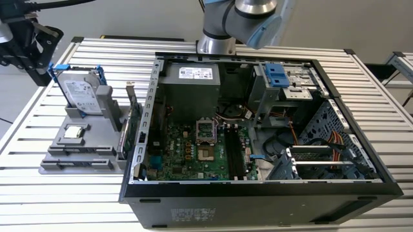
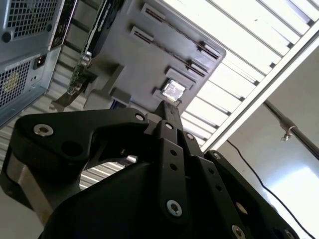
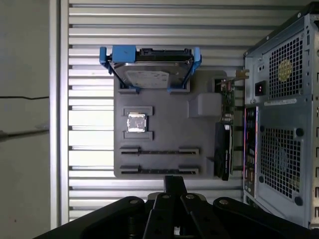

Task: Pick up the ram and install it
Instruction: 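Pick up the ram and move it above insertion slot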

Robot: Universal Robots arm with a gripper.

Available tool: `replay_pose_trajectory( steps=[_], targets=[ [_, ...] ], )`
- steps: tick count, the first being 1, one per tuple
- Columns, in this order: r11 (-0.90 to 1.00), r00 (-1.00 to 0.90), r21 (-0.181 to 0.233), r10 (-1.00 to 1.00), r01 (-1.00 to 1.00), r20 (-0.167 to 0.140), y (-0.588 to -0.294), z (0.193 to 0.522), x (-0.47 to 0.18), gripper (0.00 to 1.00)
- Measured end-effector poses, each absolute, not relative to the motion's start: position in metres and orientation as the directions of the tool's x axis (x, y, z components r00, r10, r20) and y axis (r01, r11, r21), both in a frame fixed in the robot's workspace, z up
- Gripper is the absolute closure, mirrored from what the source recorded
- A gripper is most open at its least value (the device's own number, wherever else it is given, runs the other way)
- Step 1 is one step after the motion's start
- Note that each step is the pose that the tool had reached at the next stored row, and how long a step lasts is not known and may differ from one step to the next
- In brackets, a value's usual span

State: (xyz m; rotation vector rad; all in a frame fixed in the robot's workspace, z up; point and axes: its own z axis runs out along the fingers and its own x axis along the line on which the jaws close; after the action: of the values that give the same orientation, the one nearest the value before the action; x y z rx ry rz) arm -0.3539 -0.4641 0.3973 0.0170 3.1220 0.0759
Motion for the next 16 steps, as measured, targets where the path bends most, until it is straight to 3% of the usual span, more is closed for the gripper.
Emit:
replay_pose_trajectory(
  steps=[16],
  targets=[
    [0.999,-1.000,0.049,0.011,0.010,-0.018,-0.4696,0.3971,-0.3540,1.00]
  ],
)
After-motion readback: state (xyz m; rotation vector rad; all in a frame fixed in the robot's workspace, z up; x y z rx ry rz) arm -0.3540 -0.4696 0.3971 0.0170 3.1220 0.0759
